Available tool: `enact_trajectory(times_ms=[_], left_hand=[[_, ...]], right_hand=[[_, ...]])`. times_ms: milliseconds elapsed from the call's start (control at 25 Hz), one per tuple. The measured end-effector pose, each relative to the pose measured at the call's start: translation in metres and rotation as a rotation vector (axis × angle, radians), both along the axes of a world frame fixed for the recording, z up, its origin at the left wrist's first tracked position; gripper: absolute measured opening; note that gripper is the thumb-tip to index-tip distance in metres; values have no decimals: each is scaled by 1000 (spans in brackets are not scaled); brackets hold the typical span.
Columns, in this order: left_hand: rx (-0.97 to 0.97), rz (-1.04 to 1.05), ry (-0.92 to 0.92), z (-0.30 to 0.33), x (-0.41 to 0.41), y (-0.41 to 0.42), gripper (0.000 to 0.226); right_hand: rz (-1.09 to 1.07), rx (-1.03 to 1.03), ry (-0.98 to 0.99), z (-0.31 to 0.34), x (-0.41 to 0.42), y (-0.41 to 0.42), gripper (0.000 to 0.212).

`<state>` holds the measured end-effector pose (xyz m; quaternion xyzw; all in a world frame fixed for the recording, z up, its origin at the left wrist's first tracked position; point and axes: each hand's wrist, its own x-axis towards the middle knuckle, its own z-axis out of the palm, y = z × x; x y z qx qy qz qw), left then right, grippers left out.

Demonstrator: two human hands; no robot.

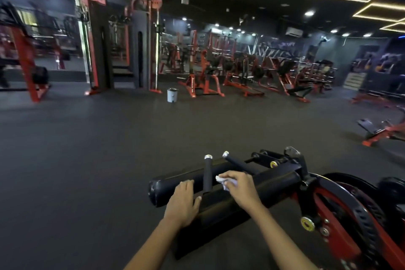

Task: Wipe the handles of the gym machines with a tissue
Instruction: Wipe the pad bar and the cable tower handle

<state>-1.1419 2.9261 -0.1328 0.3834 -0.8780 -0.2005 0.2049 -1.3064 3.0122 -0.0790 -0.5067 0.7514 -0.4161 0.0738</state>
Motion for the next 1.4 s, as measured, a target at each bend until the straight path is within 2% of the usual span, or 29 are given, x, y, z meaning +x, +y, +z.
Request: enact_trajectory(times_ms=[120, 240, 440, 760, 960, 1160, 1400], left_hand=[[28, -27, -118, -19, -7, -17, 63], [50, -61, -130, -28, -23, -28, 65], [77, -99, -107, -35, -35, -31, 65], [224, -103, -253, -47, -37, -42, 72], [243, -150, -243, -48, -34, -52, 75], [214, -235, -236, -51, -37, -62, 71], [222, -284, -267, -47, -37, -62, 66]], right_hand=[[-12, 8, 48, -27, 7, -32, 20], [-60, 11, 61, -47, -3, -56, 20], [-99, 72, 150, -48, -38, -99, 17], [-31, 142, 328, -51, -70, -172, 23], [-12, 186, 401, -69, -78, -176, 24], [13, 156, 309, -78, -72, -163, 15], [156, 242, 209, -78, -44, -96, 11]])
